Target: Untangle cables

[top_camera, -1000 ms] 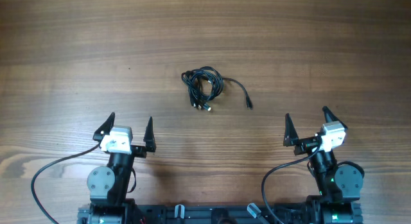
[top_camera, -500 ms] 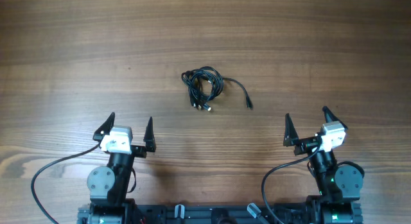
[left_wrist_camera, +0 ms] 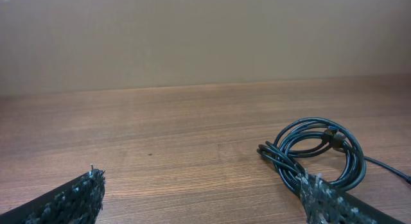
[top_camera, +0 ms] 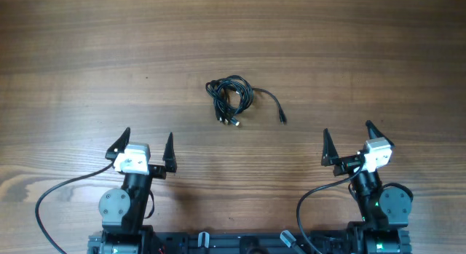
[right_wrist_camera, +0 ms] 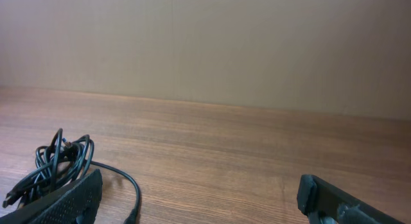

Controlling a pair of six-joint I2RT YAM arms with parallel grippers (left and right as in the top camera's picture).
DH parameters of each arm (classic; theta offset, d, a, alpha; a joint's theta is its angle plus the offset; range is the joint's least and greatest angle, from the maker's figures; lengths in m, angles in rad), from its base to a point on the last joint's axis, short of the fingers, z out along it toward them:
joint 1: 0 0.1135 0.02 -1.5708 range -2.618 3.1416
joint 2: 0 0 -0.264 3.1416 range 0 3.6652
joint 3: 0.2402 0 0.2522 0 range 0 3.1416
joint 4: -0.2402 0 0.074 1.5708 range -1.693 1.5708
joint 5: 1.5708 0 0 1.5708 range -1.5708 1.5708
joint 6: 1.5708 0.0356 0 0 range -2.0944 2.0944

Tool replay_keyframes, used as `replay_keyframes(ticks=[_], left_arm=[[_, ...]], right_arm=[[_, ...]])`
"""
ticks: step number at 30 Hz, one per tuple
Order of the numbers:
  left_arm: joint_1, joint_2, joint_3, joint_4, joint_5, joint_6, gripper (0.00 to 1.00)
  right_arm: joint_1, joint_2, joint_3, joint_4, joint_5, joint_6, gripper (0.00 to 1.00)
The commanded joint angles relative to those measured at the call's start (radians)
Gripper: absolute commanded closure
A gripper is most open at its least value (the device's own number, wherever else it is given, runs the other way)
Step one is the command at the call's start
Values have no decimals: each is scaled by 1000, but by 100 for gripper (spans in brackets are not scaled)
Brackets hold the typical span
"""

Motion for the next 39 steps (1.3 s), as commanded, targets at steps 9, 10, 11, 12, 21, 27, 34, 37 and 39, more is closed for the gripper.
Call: replay_keyframes(ticks=[9,10,11,12,21,27,34,37,39], left_arm=[[6,-11,-5,-2,8,-11,0],[6,-11,-5,-2,8,-11,0],[6,-11,-5,-2,8,-11,0],[6,-11,-5,-2,8,-11,0],[6,-11,-5,-2,8,-11,1],[6,-8,-5,-1,9,-14,0],[6,-8,-5,1,11,-14,0],[6,-8,0,8,43,-23,0],[6,-8,16,6,47,-48,0]], right_arm=[[-2,-8,-2,5,12,-8,0],[-2,-8,-2,5,11,-9,0],[-2,-8,-2,6,5,-8,0],[-2,-8,-2,6,5,-8,0],[-2,-8,-2,21,-82,-9,0],[-2,-8,-2,29,-145,-9,0],[-2,-8,-2,74,-298,-9,0],[-2,-8,-2,76,-334,-4,0],[-2,-8,-1,75,-336,-1,0]])
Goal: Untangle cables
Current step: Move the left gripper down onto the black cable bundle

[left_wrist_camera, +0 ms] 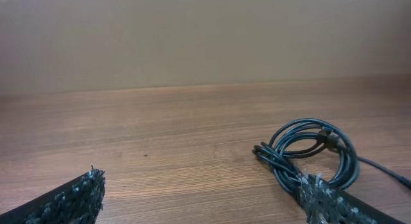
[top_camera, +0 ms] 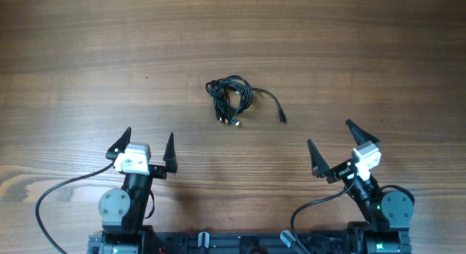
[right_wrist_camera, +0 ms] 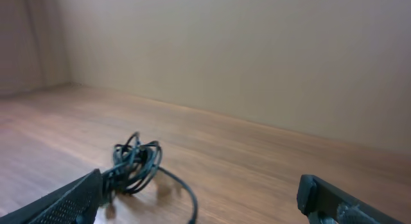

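Observation:
A tangled bundle of black cables (top_camera: 230, 97) lies mid-table, one loose end trailing right to a plug (top_camera: 282, 118). The same cable bundle (left_wrist_camera: 311, 153) shows at right in the left wrist view, and the bundle (right_wrist_camera: 135, 165) sits left of centre in the right wrist view. My left gripper (top_camera: 148, 148) stands open near the front edge, well short of the cables. My right gripper (top_camera: 331, 146) is open too, turned toward the bundle, nothing between its fingers (right_wrist_camera: 70, 201).
The wooden table (top_camera: 378, 57) stretches around the cables. A plain beige wall (left_wrist_camera: 192, 38) rises behind its far edge. Black arm leads (top_camera: 51, 199) loop beside both arm bases at the front.
My right gripper has swung left and turned toward the cable bundle, which now sits nearer the middle of its wrist view. The left gripper and the cables have barely changed.

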Controlling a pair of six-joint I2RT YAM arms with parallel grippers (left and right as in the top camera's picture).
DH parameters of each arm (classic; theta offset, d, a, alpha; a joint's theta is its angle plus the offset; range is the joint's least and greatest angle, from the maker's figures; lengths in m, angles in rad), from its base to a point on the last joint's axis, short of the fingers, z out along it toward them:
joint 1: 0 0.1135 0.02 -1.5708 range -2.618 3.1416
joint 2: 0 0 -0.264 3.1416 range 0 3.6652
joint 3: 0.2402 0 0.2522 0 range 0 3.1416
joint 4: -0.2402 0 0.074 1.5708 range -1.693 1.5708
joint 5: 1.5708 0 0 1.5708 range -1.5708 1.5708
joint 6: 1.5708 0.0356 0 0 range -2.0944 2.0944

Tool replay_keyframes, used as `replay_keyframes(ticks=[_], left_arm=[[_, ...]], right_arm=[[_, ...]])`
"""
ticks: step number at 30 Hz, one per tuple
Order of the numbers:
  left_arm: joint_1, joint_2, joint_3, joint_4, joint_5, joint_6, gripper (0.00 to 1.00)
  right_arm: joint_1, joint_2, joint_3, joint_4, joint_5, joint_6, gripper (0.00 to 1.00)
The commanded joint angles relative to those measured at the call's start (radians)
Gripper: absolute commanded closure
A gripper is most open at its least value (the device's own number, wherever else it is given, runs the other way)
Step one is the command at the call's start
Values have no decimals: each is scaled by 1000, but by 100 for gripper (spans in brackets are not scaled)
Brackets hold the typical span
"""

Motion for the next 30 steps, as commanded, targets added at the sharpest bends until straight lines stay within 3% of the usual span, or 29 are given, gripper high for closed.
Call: replay_keyframes(ticks=[1,9,16,21,30], left_arm=[[6,-7,31,3,37,-39,0],[6,10,120,-32,133,-57,0],[6,151,244,-64,241,-65,0],[6,357,412,-152,326,-64,0],[5,909,806,-330,536,-65,0]], right_arm=[[-2,-8,10,-13,-63,-2,0],[-2,67,79,-73,-74,-6,0],[-2,234,194,-92,-115,-5,0],[-2,409,353,-194,-149,-6,0],[-2,772,728,-534,-156,-7,0]])
